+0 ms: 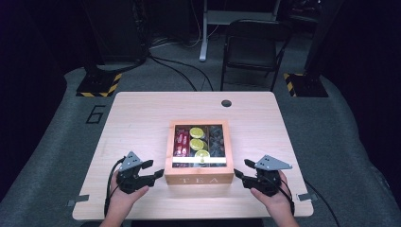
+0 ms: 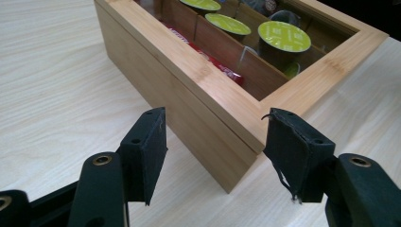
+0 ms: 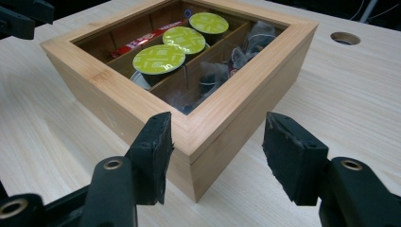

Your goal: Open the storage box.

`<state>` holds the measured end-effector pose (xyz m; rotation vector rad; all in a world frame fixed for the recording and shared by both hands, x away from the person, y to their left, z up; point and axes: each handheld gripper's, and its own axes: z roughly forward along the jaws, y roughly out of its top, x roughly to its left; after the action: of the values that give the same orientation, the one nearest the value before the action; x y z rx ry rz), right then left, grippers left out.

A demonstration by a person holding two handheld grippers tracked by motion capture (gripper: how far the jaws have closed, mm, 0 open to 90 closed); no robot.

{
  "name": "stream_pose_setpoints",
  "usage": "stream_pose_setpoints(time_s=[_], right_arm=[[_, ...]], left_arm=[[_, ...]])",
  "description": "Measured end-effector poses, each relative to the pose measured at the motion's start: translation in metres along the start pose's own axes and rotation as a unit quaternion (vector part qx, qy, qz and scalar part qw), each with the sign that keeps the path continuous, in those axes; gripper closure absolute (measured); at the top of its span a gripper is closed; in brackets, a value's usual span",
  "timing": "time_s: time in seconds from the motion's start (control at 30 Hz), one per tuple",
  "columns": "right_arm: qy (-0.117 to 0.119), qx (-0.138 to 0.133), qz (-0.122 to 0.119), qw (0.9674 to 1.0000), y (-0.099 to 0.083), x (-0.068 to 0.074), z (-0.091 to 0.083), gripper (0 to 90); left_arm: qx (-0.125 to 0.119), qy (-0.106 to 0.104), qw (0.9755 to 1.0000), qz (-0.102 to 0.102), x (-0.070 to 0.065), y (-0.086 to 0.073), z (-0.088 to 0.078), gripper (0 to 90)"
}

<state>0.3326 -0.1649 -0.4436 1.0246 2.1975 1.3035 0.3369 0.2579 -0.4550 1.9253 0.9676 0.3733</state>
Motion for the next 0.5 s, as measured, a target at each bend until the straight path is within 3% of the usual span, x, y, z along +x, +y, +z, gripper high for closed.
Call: stream_pose_setpoints(time_s=[0.1,0.3,0.5], right_arm=[[0.003,0.002,-0.004,1.0000,0.000,0.002,0.002,42.8],[0.011,0.011,-0.022,0.9996,-0.001,0.009,0.008,42.8],[0.013,0.028,-0.029,0.9991,-0.004,0.011,0.014,42.8]], left_arm=[[-0.001,-0.005,1.0000,0.001,-0.003,0.000,0.001,39.0],[-0.001,-0.014,0.9997,0.022,-0.012,-0.002,0.004,39.0],[0.001,-0.021,0.9995,0.021,-0.018,-0.003,0.009,39.1]])
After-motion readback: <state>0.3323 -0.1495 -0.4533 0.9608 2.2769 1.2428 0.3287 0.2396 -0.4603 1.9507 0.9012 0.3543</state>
